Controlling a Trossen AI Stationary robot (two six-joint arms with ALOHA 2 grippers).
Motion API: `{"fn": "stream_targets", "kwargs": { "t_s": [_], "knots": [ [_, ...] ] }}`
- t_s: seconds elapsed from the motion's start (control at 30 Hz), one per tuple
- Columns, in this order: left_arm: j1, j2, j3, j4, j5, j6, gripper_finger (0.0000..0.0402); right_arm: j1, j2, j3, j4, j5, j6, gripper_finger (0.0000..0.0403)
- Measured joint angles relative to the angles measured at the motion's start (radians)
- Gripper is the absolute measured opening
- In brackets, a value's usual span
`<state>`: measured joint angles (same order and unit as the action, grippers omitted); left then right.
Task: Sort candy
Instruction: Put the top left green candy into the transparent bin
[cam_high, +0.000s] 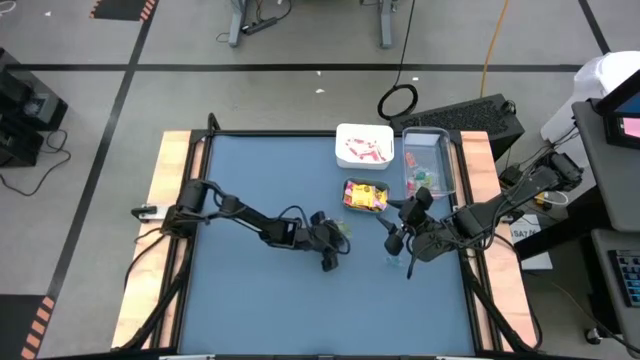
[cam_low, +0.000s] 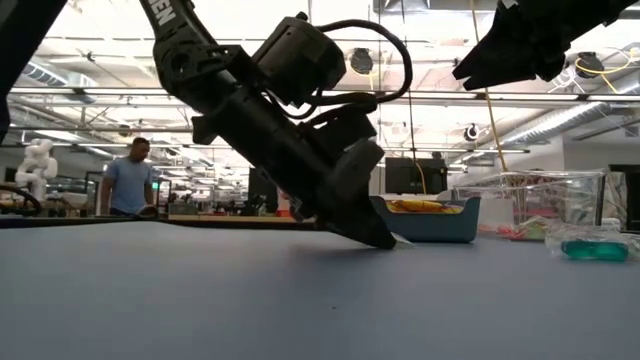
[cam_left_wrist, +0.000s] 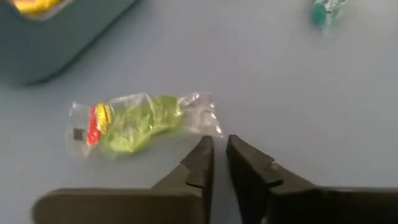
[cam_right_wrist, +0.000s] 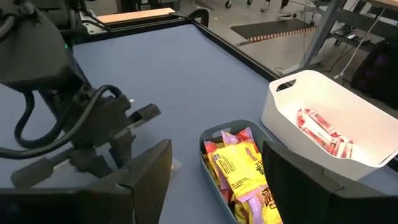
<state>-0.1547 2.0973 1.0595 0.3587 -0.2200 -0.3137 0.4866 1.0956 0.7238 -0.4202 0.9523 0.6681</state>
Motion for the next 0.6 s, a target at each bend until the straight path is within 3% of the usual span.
{"fn": "stream_targets", "kwargs": {
  "t_s": [0.33,0.5,0.6],
  "knots": [
    [-0.03,-0.011,0.001,-0.068,-0.024,0.004,0.0165,0.0,0.016,0.0,0.005,-0.017,0.004,0.024],
    [-0.029,-0.14,-0.003,-0.348,0.034,0.118,0.0178,0.0,0.05,0.0,0.005,-0.052,0.008,0.024],
    [-0.04,-0.226,-0.006,-0.5,-0.086,0.256,0.0178,0.007,0.08,0.0,0.008,-0.072,0.008,0.024]
  ]
}}
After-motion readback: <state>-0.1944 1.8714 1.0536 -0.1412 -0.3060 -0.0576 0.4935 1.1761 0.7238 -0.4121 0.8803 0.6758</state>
